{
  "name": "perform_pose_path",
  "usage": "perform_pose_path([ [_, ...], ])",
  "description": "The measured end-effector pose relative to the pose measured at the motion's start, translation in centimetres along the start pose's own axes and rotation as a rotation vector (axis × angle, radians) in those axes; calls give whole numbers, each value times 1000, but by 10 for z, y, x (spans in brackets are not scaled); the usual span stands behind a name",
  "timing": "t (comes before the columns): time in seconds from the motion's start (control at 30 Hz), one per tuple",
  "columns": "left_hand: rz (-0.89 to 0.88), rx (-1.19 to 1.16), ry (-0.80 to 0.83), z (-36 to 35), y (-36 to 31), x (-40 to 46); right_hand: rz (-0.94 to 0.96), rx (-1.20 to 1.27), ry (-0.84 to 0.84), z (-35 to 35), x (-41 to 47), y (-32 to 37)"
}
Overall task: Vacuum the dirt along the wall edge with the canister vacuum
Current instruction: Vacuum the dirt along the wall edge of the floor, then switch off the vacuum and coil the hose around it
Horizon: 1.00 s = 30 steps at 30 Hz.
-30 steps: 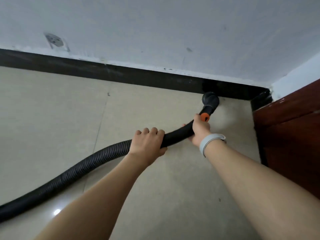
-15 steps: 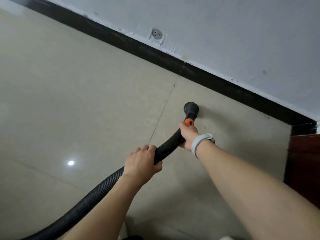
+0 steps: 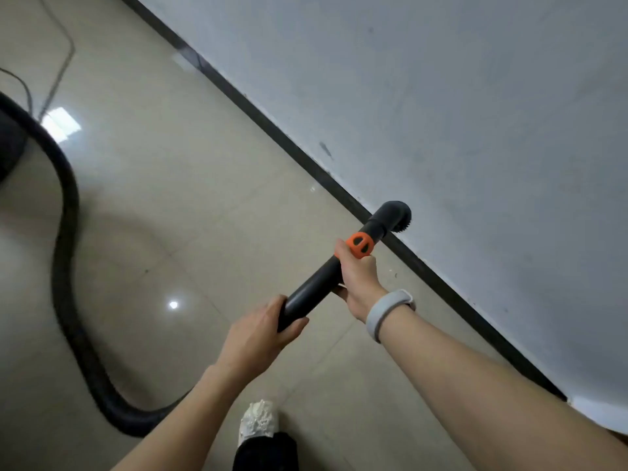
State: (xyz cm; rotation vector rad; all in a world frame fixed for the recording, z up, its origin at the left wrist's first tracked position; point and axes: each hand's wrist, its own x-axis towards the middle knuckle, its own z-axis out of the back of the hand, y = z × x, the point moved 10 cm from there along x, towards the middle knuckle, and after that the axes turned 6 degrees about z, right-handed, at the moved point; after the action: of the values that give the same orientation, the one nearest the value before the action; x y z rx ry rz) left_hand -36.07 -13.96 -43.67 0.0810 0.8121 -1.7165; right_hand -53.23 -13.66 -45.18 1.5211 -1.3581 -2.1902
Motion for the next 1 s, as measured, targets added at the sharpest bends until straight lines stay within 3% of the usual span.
perform_pose_path([
  [0.33, 152, -402, -404, 378, 53, -66, 458, -232, 477, -260, -216, 288],
  [0.47, 184, -586, -651, 501, 90, -96, 705, -406, 598, -350, -279, 357],
  [0.63, 247, -694, -838, 590, 136, -118, 999, -593, 758, -440, -327, 400],
  [0.83, 359, -532, -818, 645, 173, -79, 753, -385, 1037, -573, -323, 436],
  [0.9, 368, -384, -765, 665, 171, -57, 602, -244, 1031, -604, -309, 452],
  [1.0, 431, -264, -742, 711, 184, -11, 464, -220, 980, -658, -269, 478],
])
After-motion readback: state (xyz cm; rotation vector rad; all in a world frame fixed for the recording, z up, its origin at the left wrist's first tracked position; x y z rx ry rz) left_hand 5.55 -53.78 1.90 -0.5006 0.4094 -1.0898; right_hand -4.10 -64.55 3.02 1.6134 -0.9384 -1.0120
